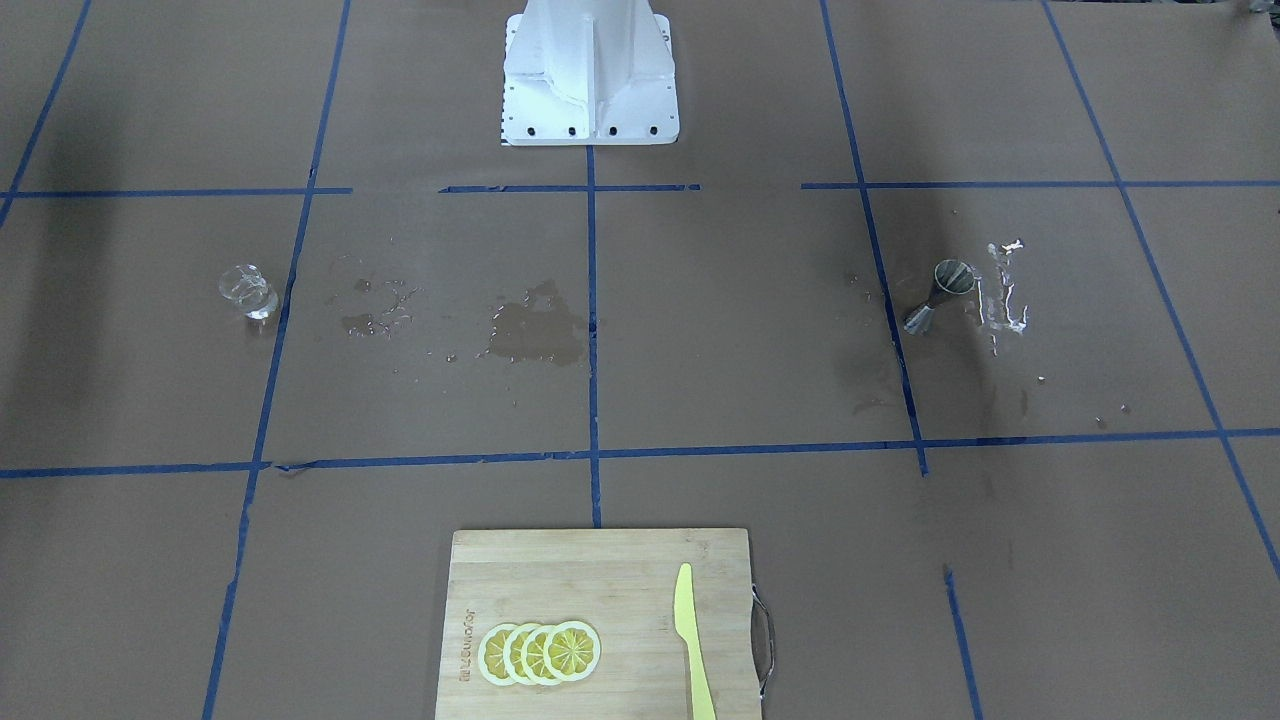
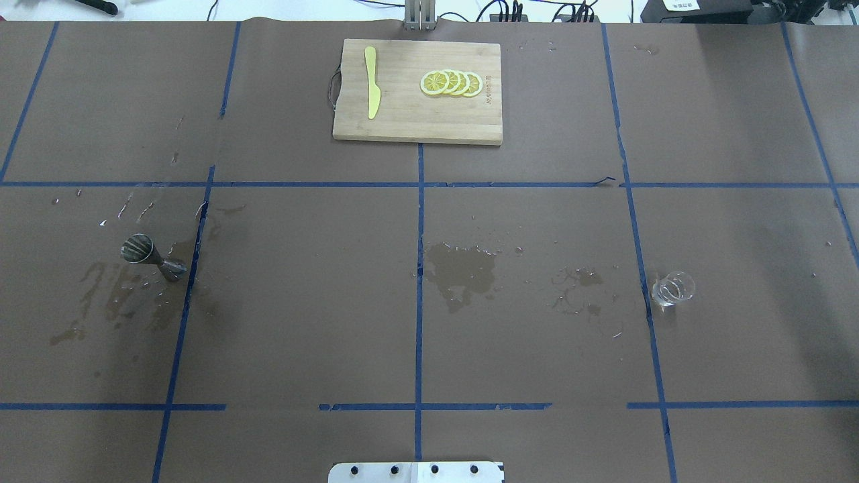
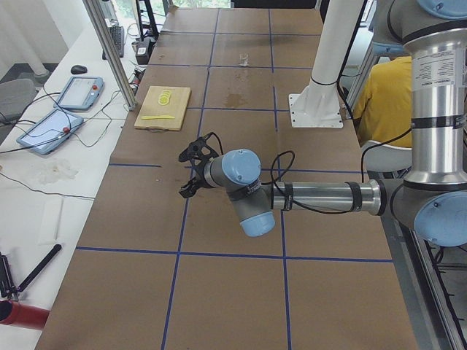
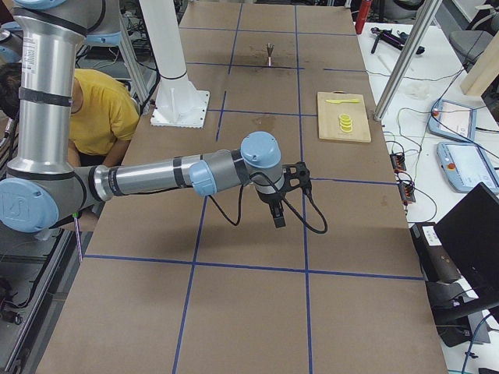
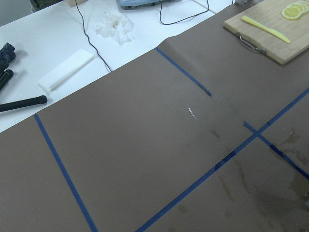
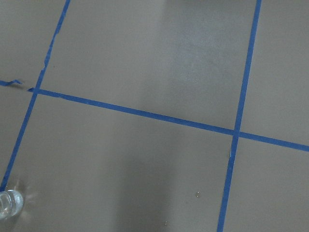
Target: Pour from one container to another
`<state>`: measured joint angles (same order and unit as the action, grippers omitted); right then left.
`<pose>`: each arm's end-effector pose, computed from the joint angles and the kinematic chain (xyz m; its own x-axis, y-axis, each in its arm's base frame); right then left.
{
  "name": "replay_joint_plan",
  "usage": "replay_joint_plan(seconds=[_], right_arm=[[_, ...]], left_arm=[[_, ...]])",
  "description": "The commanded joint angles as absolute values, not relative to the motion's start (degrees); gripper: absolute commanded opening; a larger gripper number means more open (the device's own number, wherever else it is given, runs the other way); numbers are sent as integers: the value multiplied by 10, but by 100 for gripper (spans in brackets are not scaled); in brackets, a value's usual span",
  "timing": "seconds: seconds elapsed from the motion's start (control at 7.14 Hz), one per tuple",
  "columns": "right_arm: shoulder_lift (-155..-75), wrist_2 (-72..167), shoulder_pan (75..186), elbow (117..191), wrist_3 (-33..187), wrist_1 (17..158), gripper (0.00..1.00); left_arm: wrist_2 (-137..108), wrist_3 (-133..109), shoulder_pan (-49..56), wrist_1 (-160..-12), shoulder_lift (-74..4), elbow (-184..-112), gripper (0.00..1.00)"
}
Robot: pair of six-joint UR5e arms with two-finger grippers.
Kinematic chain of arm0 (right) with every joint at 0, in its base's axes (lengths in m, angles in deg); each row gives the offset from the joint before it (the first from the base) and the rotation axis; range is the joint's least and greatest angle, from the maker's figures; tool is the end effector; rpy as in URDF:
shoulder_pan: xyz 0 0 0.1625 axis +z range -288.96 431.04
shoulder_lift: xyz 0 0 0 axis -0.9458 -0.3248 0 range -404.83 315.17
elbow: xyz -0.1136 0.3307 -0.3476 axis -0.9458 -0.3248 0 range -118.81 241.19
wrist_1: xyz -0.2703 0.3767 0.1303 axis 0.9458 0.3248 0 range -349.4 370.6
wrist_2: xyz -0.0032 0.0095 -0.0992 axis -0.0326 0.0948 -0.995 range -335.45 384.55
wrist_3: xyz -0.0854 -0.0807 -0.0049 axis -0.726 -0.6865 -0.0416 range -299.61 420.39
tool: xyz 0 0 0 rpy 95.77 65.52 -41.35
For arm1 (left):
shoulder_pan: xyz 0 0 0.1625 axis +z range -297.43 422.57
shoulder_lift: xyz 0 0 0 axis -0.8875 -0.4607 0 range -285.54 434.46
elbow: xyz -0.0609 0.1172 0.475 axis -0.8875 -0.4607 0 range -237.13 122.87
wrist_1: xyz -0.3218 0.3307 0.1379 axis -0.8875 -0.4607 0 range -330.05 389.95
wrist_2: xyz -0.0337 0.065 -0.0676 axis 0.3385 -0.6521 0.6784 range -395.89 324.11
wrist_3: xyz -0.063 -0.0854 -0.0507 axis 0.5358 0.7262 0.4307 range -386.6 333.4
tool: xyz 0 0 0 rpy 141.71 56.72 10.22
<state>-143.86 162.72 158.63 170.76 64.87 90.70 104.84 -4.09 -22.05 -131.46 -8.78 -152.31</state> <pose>0.0246 -0.4999 0.6034 0.6565 -0.2142 0.7233 -0.0119 0.9558 0.2938 0.0057 -0.5105 0.5969 0.5316 0.5918 -0.6060 0.1853 0.6169 0.7649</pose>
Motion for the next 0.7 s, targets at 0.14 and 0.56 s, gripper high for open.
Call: replay_joint_plan(seconds=[0.14, 0.56], right_arm=[[-1441, 1628, 1587, 1707, 657, 907, 100], [-1446, 1628, 1587, 1711, 658, 907, 100]], left_arm=[[847, 134, -41, -1471, -74, -1527, 100], [653, 184, 98, -1560, -44, -1529, 100]])
